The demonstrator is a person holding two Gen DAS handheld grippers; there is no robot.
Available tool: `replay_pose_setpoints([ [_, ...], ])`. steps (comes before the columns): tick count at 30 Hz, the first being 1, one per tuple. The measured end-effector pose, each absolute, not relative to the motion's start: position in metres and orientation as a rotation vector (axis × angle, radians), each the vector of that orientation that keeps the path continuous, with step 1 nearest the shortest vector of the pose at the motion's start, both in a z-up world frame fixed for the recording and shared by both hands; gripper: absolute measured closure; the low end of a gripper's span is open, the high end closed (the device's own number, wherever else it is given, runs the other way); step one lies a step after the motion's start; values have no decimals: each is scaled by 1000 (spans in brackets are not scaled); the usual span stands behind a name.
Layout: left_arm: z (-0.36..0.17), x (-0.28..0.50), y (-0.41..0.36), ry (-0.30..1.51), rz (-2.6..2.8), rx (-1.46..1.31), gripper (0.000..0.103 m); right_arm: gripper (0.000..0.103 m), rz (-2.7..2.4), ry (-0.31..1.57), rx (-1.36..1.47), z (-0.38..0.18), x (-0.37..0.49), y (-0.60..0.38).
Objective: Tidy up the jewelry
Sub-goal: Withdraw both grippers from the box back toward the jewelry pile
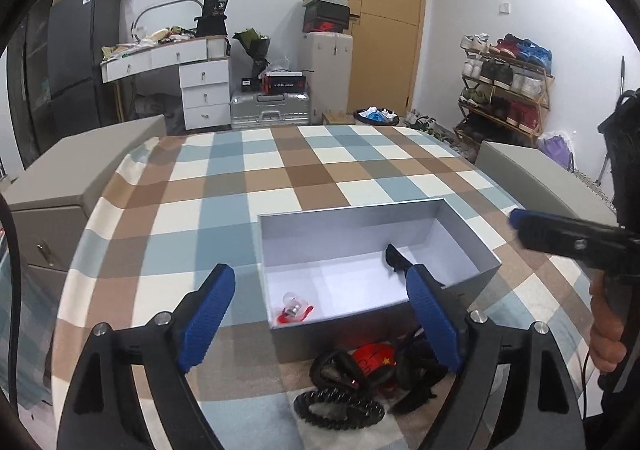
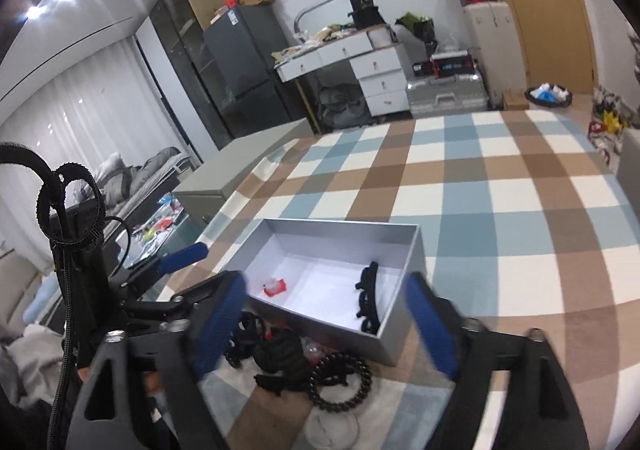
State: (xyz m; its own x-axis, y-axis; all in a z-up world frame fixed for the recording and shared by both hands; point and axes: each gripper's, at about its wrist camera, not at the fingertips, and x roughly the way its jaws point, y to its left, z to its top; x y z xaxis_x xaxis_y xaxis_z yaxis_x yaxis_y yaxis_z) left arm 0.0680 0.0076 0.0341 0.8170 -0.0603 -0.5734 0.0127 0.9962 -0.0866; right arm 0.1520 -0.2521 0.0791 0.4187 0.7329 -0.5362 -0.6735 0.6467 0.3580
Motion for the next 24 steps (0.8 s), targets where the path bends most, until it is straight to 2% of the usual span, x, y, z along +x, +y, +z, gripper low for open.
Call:
replay_pose_setpoints([
  [1,33,64,9,611,-33,-82,18,0,875,708,94,80,150,-256],
  [10,23,43,10,604,-36,-105,9,0,815,737,73,63,132,-277],
  [24,2,30,4,623,-60,-60,9,0,774,825,-156,19,98,-265],
])
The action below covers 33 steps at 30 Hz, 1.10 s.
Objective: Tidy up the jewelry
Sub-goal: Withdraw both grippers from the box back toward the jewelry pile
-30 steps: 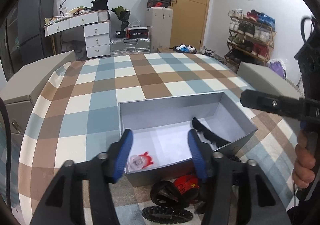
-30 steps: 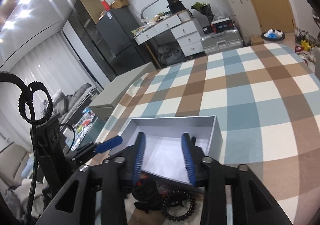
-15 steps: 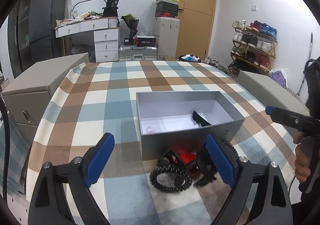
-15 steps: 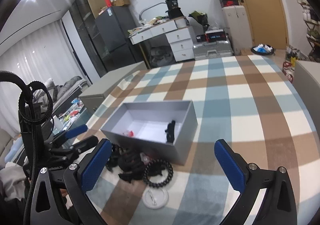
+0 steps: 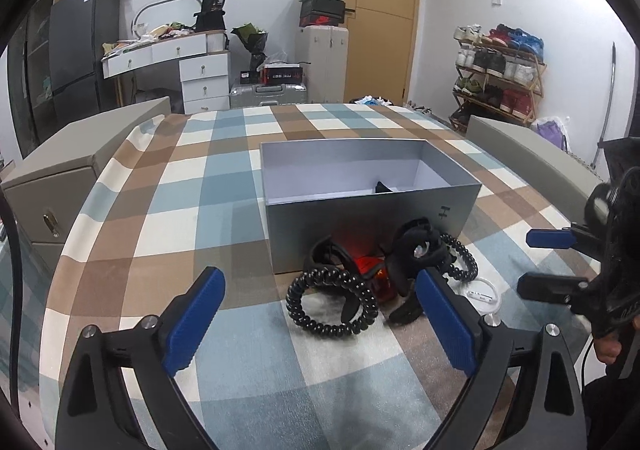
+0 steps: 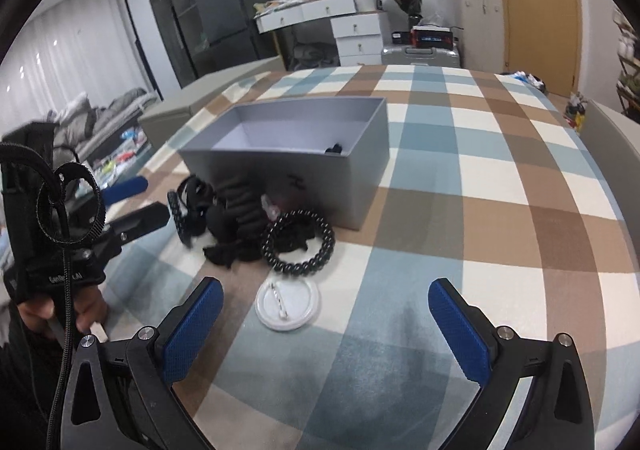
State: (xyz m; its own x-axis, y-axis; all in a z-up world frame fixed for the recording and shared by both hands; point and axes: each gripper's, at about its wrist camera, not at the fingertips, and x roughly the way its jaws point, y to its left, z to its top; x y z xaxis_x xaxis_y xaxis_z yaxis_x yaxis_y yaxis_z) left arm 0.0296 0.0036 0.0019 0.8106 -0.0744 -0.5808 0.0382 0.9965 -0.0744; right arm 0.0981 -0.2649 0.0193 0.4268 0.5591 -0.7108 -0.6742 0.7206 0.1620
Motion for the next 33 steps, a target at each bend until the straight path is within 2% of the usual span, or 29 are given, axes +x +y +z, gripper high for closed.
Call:
replay_pose_setpoints([
  [19,-7,30,1,685,-87,-52,9,1,686,851,-360,-4,91,-240],
  [33,-7,31,1,695,-82,-63,9,2,629,840,-367,-2,95,-243],
])
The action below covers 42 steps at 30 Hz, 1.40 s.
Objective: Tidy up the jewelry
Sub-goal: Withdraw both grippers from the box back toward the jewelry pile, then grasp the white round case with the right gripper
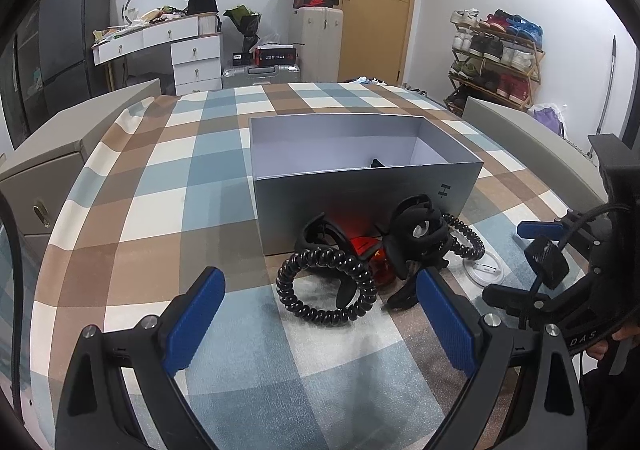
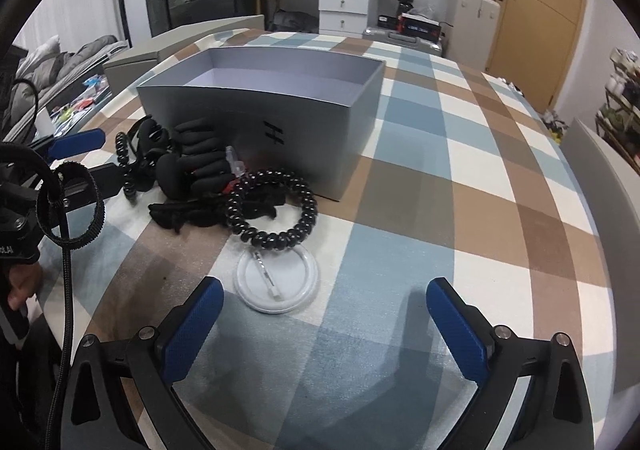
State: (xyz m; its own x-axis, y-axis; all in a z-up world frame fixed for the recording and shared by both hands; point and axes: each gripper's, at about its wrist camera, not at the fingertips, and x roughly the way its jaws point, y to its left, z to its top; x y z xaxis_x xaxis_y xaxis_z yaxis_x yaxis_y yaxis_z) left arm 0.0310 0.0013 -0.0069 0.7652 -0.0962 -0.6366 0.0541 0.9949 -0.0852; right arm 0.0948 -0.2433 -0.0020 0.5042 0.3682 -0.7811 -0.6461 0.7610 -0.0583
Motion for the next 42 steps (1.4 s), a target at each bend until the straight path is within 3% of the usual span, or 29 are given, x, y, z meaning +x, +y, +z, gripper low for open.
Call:
replay_pose_setpoints([
  [4,-7,31,-1,694,-84,-47,9,14,664,848,-358,-1,96,-238],
  [9,-7,30,-3,691,-85,-32,9,21,690,841,-355,-1,95,-236],
  [14,-7,30,-3,689,-87,-31,9,39,718,825,-364,1,90,-235],
  [18,-6,30,-2,690,-89,-33,9,62,750,804,-382,2,85,-234],
  [42,-7,35,-3,719,-76,-27,9,62,887,747,-209,23,77,-248],
])
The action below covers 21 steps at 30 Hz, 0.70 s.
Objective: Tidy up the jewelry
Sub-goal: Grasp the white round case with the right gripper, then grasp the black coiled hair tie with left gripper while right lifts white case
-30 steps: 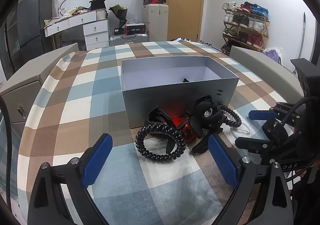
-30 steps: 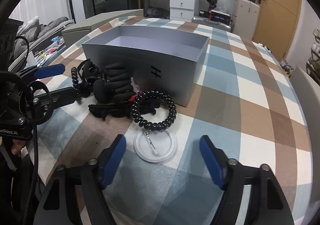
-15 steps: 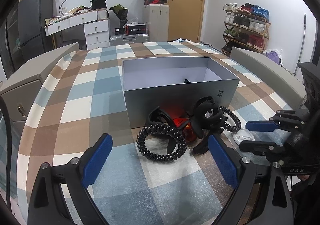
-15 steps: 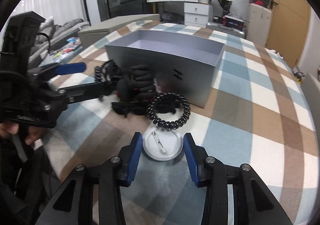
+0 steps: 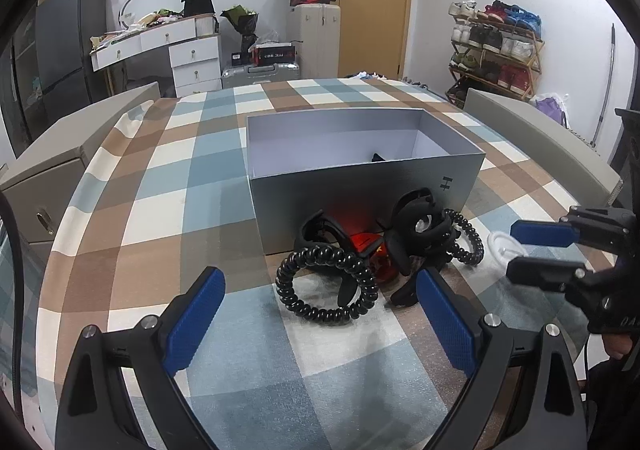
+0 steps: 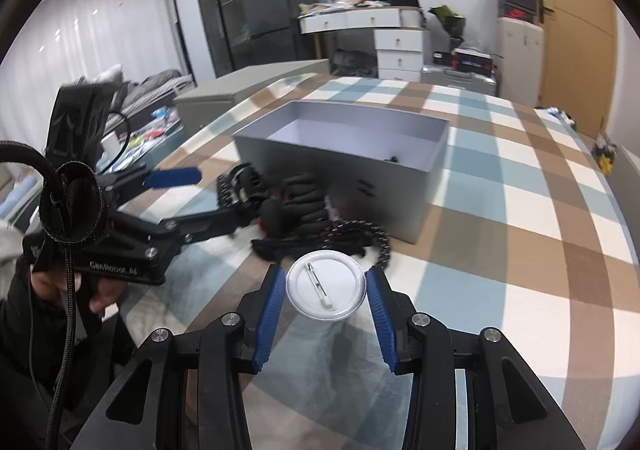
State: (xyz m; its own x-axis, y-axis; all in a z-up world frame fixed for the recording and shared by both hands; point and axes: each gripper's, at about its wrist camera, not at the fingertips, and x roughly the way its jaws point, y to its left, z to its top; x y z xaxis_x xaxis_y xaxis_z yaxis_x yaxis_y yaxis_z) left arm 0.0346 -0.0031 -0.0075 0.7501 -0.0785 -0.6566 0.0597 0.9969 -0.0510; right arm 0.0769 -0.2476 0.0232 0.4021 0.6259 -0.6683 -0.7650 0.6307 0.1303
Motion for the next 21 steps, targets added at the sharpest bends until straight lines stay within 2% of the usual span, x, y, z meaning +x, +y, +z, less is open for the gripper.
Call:
replay_pose_setpoints([
  [9,-10,40,5,765,-117,-90,11,62,885,753,-179,26,80,-252],
  [11,-11,40,6,770,-125,-98,19,62,889,756,-181,25,81,-252],
  [13,-14,42,6,791,-134,-106,44,62,891,755,-180,25,80,-253],
  [15,-16,43,5,808,-148,-107,56,62,893,755,-179,26,79,-252],
  [21,-13,39,4,790,-161,-106,60,62,896,756,-179,25,79,-253],
])
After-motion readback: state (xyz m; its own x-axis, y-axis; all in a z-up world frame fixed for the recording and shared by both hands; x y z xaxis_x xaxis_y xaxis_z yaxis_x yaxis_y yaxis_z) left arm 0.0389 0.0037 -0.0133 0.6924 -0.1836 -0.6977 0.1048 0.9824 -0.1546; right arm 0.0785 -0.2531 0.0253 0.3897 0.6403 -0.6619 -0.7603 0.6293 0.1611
